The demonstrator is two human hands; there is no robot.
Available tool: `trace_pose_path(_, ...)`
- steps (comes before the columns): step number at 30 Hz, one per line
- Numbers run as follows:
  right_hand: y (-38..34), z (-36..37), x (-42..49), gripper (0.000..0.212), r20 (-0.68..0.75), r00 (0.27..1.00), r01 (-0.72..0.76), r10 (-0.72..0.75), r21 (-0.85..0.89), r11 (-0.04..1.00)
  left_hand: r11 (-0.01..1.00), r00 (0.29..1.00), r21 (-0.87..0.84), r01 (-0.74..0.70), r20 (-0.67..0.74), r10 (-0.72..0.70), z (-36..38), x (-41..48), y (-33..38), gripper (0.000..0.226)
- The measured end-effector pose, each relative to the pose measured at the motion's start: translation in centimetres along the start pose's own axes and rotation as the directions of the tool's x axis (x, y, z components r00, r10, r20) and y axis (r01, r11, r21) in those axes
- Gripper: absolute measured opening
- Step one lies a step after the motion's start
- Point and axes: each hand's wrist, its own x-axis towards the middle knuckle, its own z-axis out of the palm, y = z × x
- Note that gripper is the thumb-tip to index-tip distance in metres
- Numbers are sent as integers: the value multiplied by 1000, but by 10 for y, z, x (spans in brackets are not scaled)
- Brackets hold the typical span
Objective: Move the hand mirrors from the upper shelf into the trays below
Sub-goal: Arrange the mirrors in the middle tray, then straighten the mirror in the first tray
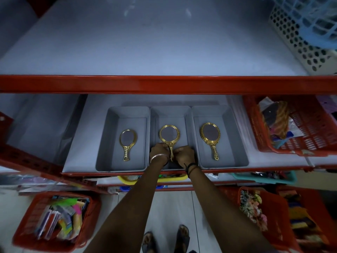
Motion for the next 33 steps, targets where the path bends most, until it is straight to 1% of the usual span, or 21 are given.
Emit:
trace_pose_path(2, -1, 2, 0, 22, 6, 1000, 29, -29, -37, 999, 999, 1000, 35, -27, -10, 27, -2, -4, 3, 22)
trace_pose_path(8, -2, 7, 2, 20, -15, 999, 49, -51, -128, 991, 994, 998, 97, -55, -26, 58, -4, -8, 7, 22)
trace_pose_path(11, -2, 8, 2, 20, -13, 999, 38, -40, -130, 991, 992, 997, 106, -72, -12, 73, -4, -5, 4, 22)
trace_pose_path(15, -6, 0, 1, 20, -8, 1000, -11, 10, -76, 997, 982, 992, 143, -121, -17, 124, -8, -6, 7, 22)
trace_pose_path(18, -17, -11, -3, 20, -54, 998, -22, 20, -38, 999, 960, 969, 192, -204, -100, 225, -22, -10, 11, 29)
trace_pose_path(20, -29, -16, -6, 20, -96, 995, 7, -7, -6, 1000, 942, 931, 159, -296, -172, 321, -38, -8, 8, 32)
trace_pose_path(22, -45, -13, -10, 21, -147, 988, 55, -48, 44, 998, 930, 892, 124, -345, -265, 366, -59, -5, -1, 33)
trace_pose_path(23, -52, -9, -10, 22, -166, 983, 89, -78, 60, 994, 934, 881, 109, -339, -311, 356, -70, -4, -5, 32)
trace_pose_path(25, -67, 5, -12, 21, -158, 979, 143, -126, 106, 984, 947, 866, 108, -303, -385, 321, -92, -4, -16, 31)
trace_pose_path(27, -81, 24, -14, 21, -128, 977, 193, -172, 172, 966, 971, 871, 114, -210, -430, 239, -112, -3, -29, 30)
trace_pose_path(30, -95, 57, -16, 17, -79, 959, 281, -271, 166, 945, 988, 913, 151, -18, -400, 78, -132, 1, -52, 30)
trace_pose_path(32, -100, 80, -17, 17, 6, 962, 271, -274, 130, 954, 984, 938, 178, 31, -344, 33, -138, 3, -66, 28)
trace_pose_path(33, -101, 91, -16, 18, 44, 966, 253, -256, 76, 965, 980, 950, 195, 41, -312, 23, -138, 4, -70, 28)
